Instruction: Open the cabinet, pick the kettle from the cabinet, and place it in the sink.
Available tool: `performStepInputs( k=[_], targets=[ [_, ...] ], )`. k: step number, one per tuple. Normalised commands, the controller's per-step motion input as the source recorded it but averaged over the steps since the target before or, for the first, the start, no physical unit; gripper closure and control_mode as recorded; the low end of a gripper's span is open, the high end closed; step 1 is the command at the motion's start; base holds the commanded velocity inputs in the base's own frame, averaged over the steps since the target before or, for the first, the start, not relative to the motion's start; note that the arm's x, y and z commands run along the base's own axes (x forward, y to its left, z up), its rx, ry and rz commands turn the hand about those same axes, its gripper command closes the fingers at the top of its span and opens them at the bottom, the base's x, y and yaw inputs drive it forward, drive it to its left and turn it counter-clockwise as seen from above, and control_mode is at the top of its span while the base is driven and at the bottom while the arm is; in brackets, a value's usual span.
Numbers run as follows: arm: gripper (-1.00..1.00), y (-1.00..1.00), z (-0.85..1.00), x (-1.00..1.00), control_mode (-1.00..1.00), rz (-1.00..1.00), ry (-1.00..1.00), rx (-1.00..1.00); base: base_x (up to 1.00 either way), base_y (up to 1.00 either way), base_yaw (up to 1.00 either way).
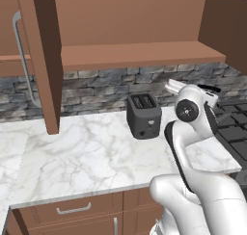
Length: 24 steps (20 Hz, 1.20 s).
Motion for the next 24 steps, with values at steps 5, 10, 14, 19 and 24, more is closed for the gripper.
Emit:
performStepInputs(
  k=[5, 10, 14, 19, 24],
  targets=[
    [1.00, -0.04, -0.17, 0.03, -1.00, 0.01, 0.00, -0.12, 0.00, 0.00, 0.00],
    [1.00, -0.03, -0.15, 0.01, -1.00, 0.00, 0.00, -0.06, 0.00, 0.00, 0.00],
    [1.00, -0.02, -0.08, 0.03, -1.00, 0.00, 0.00, -0.02, 0.00, 0.00, 0.00],
    [1.00, -0.03, -0.03, 0.04, -1.00, 0.00, 0.00, -0.01, 0.00, 0.00, 0.00],
    [1.00, -0.04, -0.03, 0.02, -1.00, 0.00, 0.04, -0.01, 0.00, 0.00, 0.00]
  ],
)
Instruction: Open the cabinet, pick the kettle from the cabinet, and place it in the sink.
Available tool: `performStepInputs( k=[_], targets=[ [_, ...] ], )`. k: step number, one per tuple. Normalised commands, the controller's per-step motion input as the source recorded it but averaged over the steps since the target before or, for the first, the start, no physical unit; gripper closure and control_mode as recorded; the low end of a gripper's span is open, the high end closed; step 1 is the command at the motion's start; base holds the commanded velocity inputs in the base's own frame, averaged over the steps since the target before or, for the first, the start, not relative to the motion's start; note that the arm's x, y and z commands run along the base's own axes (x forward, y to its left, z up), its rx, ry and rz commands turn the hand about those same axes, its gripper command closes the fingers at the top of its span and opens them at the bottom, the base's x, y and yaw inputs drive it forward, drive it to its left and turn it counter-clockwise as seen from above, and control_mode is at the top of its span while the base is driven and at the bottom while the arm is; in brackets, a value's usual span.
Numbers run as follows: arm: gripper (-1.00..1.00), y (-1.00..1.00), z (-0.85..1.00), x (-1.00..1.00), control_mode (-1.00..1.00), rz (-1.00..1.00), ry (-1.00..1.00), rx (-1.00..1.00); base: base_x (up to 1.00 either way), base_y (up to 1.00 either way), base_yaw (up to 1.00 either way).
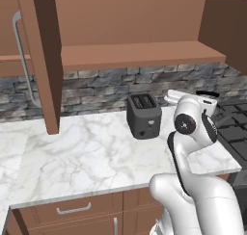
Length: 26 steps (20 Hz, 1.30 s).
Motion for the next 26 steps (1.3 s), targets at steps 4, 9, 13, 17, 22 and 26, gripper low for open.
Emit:
performStepInputs(
  k=[4, 9, 13, 17, 22, 26],
  targets=[
    [1.00, 0.00, 0.00, 0.00, -1.00, 0.00, 0.00, 0.00, 0.00, 0.00, 0.00],
    [1.00, 0.00, 0.00, 0.00, -1.00, 0.00, 0.00, 0.00, 0.00, 0.00, 0.00],
    [1.00, 0.00, 0.00, 0.00, -1.00, 0.00, 0.00, 0.00, 0.00, 0.00, 0.00],
    [1.00, 0.00, 0.00, 0.00, -1.00, 0.00, 0.00, 0.00, 0.00, 0.00, 0.00],
    [1.00, 0.00, 0.00, 0.00, -1.00, 0.00, 0.00, 0.00, 0.00, 0.00, 0.00],
    [1.00, 0.00, 0.00, 0.00, -1.00, 0.00, 0.00, 0.00, 0.00, 0.00, 0.00]
  ],
)
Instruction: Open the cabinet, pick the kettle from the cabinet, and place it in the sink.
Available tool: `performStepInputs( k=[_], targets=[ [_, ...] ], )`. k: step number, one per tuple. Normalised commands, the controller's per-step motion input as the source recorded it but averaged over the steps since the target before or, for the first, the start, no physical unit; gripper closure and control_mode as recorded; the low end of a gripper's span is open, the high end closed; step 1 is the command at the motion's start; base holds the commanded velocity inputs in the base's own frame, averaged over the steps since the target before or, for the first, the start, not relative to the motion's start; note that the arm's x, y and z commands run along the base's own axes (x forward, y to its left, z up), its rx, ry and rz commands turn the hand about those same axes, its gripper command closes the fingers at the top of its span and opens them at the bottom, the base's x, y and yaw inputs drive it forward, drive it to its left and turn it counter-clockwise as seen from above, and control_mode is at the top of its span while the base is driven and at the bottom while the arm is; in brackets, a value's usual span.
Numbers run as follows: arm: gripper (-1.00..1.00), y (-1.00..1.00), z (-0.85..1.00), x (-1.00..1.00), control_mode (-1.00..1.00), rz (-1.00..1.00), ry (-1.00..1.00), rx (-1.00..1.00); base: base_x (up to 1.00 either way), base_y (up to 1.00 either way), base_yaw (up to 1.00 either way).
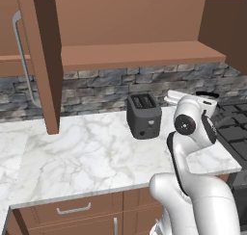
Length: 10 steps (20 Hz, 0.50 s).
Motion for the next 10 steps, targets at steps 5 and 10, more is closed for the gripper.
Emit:
performStepInputs(
  k=[5, 10],
  targets=[
    [1.00, 0.00, 0.00, 0.00, 1.00, 0.00, 0.00, 0.00, 0.00, 0.00, 0.00],
    [1.00, 0.00, 0.00, 0.00, 1.00, 0.00, 0.00, 0.00, 0.00, 0.00, 0.00]
  ],
)
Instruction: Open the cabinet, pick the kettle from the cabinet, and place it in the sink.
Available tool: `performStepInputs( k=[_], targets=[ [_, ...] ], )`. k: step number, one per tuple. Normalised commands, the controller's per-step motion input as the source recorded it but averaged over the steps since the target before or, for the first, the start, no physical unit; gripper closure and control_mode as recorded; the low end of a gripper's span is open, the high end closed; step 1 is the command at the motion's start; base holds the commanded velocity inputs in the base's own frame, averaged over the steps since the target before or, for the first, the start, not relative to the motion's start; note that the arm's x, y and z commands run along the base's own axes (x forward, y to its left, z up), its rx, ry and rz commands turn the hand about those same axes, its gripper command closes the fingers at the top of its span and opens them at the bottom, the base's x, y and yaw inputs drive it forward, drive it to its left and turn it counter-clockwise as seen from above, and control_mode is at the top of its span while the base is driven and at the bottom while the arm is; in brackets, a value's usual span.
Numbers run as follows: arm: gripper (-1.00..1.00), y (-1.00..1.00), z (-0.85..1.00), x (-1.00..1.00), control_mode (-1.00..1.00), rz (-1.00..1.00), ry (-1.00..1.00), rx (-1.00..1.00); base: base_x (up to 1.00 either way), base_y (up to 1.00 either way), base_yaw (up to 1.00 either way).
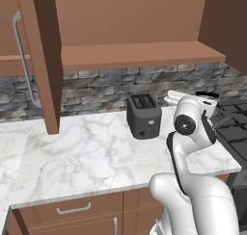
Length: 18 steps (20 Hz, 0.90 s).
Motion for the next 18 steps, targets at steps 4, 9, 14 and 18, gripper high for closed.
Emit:
performStepInputs(
  k=[4, 9, 14, 18],
  targets=[
    [1.00, 0.00, 0.00, 0.00, 1.00, 0.00, 0.00, 0.00, -0.16, -0.02, 0.00],
    [1.00, 0.00, 0.00, 0.00, 1.00, 0.00, 0.00, 0.00, -0.48, -0.17, -0.12],
    [1.00, 0.00, 0.00, 0.00, 1.00, 0.00, 0.00, 0.00, -0.55, -0.07, -0.08],
    [1.00, 0.00, 0.00, 0.00, 1.00, 0.00, 0.00, 0.00, -0.58, 0.00, 0.00]
  ],
)
